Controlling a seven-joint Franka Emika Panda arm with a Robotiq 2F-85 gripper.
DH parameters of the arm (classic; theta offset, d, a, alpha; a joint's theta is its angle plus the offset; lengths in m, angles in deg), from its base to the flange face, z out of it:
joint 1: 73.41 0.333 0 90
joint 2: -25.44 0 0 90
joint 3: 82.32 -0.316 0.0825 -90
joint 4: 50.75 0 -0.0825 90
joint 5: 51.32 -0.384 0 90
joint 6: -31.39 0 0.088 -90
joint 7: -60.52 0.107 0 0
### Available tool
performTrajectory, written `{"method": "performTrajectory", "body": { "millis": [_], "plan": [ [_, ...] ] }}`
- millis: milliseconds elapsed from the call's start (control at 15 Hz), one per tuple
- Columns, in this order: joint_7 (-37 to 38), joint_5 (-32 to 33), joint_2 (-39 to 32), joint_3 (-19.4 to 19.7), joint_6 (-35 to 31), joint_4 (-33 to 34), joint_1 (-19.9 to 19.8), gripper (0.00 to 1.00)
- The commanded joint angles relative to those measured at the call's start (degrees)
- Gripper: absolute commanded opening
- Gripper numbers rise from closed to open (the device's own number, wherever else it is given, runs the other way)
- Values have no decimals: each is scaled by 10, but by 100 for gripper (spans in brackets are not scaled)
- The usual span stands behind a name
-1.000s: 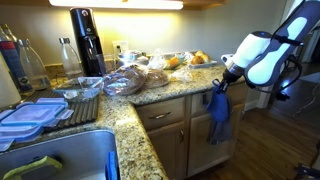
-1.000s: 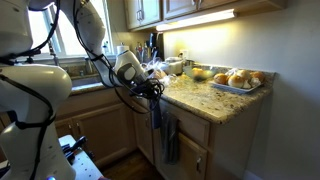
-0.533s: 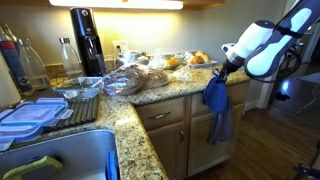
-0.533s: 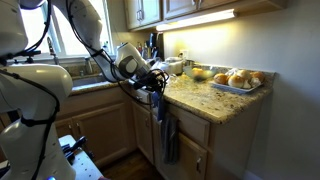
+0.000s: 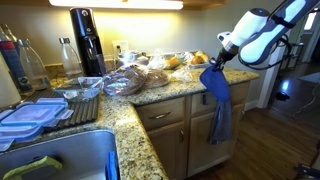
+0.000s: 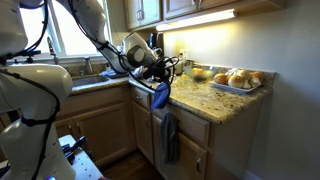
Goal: Put the left towel on the countertop
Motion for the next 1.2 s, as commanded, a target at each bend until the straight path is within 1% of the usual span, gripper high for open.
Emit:
{"method": "performTrajectory", "body": {
  "millis": [0, 67, 133, 200, 267, 400, 467, 600, 667, 733, 800, 867, 933, 1067, 1133],
  "plan": [
    [-34, 21, 26, -23, 50, 56, -48, 8],
    [-42, 21, 26, -41, 59, 72, -70, 8],
    [7, 89, 35, -66, 65, 86, -109, 8],
    [7, 108, 34, -95, 72, 102, -144, 8],
    [16, 133, 35, -128, 75, 115, -182, 8],
    [26, 165, 40, -208, 77, 133, -269, 8],
    [-36, 97, 26, -246, 65, 135, -300, 7],
    [-59, 69, 18, -325, 67, 147, -377, 7],
    [-73, 53, 13, -360, 70, 154, -408, 34],
    [-83, 38, 7, -388, 74, 159, -434, 35],
    [-96, 24, 4, -419, 77, 165, -461, 39],
    [-25, 110, 12, -469, 82, 170, -521, 46],
    [-24, 123, 8, -501, 86, 177, -552, 52],
    [1, 162, 5, -547, 96, 188, -605, 65],
    [11, 179, 7, -562, 99, 189, -624, 73]
  ]
}}
